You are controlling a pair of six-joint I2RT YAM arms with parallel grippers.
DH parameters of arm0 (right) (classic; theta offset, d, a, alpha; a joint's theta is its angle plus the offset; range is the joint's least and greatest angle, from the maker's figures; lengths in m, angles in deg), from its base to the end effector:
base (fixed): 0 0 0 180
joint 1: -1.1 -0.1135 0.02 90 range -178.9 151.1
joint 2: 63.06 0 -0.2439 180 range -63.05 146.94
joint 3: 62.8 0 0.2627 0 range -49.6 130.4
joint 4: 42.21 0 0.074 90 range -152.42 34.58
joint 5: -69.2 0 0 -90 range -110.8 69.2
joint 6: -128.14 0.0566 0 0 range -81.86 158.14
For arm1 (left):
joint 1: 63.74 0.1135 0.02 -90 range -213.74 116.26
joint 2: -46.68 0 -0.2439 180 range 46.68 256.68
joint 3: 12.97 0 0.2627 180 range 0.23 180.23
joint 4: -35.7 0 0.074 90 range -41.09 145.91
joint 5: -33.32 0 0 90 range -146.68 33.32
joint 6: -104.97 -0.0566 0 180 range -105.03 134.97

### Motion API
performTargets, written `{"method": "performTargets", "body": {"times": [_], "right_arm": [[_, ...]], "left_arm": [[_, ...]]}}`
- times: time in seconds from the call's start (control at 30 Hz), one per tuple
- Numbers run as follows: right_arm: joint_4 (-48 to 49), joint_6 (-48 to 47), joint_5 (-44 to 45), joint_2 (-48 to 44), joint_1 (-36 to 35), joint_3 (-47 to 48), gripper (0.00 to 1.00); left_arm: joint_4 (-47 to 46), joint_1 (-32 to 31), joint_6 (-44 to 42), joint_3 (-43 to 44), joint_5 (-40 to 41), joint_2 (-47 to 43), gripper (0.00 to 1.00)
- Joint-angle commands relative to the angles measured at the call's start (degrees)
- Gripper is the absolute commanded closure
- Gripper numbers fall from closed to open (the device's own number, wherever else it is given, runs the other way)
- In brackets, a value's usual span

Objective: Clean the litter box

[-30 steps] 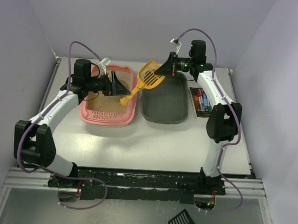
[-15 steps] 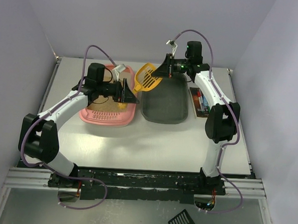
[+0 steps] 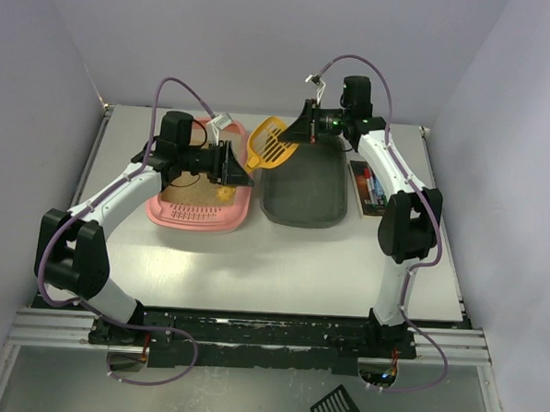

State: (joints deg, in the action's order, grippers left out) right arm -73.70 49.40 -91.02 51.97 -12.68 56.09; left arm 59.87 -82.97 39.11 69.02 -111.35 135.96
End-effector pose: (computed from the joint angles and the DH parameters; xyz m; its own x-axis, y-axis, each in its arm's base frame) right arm 0.4417 0.1632 0.3090 -0.6156 -0.0829 -0.7837 -0.7852 0.1492 0.6010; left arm 0.3328 -0.1650 0.2683 -0.7963 0.0273 -0.6043 0.5719 0.3594 -0.7374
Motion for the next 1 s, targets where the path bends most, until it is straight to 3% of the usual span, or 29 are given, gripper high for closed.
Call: {"method": "performTargets", "body": {"times": [0.0, 0.1, 0.13, 0.17, 0.2, 0.23, 0.27, 0.3, 0.53, 0.67, 0.77, 0.97], "right_arm": [[-0.61, -0.71, 0.43, 2.1, -0.46, 1.89, 1.0], [0.29, 0.17, 0.18, 2.25, -0.49, 1.75, 1.0], [0.6, 0.5, 0.18, 2.33, -0.52, 1.7, 1.0], [0.67, 0.66, 0.33, 2.41, -0.49, 1.75, 0.94], [0.59, 0.66, 0.46, 2.53, -0.47, 1.94, 0.82], [0.33, 0.59, 0.75, 2.46, -0.46, 2.16, 0.61], [-0.15, 0.19, 1.11, 2.32, -0.42, 2.46, 0.23], [-0.94, -0.36, 1.65, 2.12, -0.38, 2.93, 0.03], [-4.34, -5.65, 9.38, -3.17, -0.28, 2.93, 0.0], [-6.67, -8.39, 13.19, -4.68, -0.24, 3.5, 0.0], [-6.93, -7.65, 19.83, -4.22, -0.34, 5.08, 0.0], [-10.38, -6.89, 45.65, 5.65, -4.04, 18.82, 0.0]], "left_arm": [[-0.4, -0.29, -1.09, 0.9, -0.95, 0.73, 0.54], [0.7, -0.29, -1.82, 0.91, -0.5, 0.78, 0.9], [1.72, -0.37, -2.34, 1.05, 0.33, 0.81, 0.93], [2.57, -0.45, -2.81, 1.15, 1.33, 0.59, 0.93], [3.42, -0.54, -3.31, 1.36, 2.7, 0.3, 0.93], [4.68, -0.62, -3.78, 1.81, 4.45, -0.03, 0.93], [6.72, -0.64, -4.36, 2.56, 6.63, -0.39, 0.93], [8.82, -0.64, -4.93, 3.64, 9.01, -0.86, 0.93], [28.86, -0.56, -10.86, 17.36, 28.14, -1.78, 0.93], [38.64, 1.96, -7.95, 24.55, 41.81, 1.77, 0.93], [40.54, 5.12, -4.28, 24.7, 42.46, 4.4, 0.93], [40.33, 5.98, 0.65, 23.9, 43.88, 8.2, 0.93]]}}
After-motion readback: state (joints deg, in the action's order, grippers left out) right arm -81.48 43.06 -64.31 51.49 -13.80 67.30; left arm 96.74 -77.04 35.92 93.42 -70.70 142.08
